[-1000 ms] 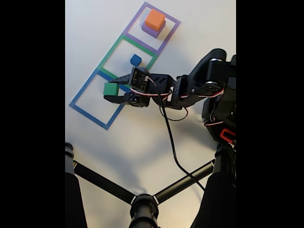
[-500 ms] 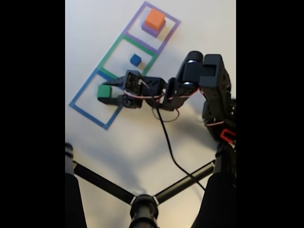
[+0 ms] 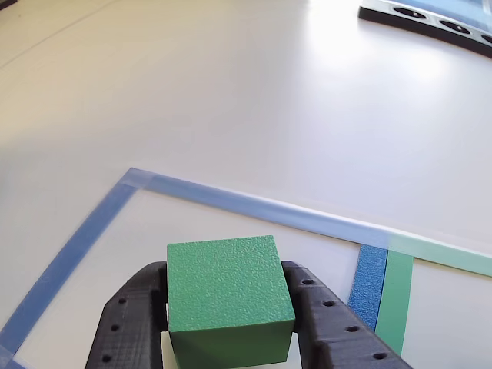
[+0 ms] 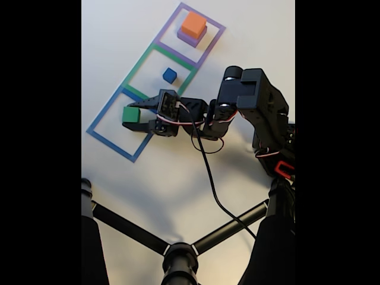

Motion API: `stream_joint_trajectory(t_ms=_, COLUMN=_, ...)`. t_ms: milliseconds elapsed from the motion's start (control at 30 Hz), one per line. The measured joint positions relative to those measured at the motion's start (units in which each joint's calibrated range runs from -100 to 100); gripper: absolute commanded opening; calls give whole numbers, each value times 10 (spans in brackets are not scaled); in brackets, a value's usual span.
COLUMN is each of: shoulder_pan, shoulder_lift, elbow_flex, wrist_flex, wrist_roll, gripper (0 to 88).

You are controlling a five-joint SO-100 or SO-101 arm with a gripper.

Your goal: Tower of hanoi

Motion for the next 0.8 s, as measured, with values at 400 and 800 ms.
stream_joint_trajectory(t_ms=400, shoulder_pan=0, shoulder_lift=25, elbow_flex=0, wrist_flex=-18, wrist_roll=-2, gripper=126)
stream_joint_trajectory(t_ms=800, shoulder_pan=4, shoulder_lift=34, elbow_flex=2, wrist_flex=-37, wrist_roll=-2, gripper=218)
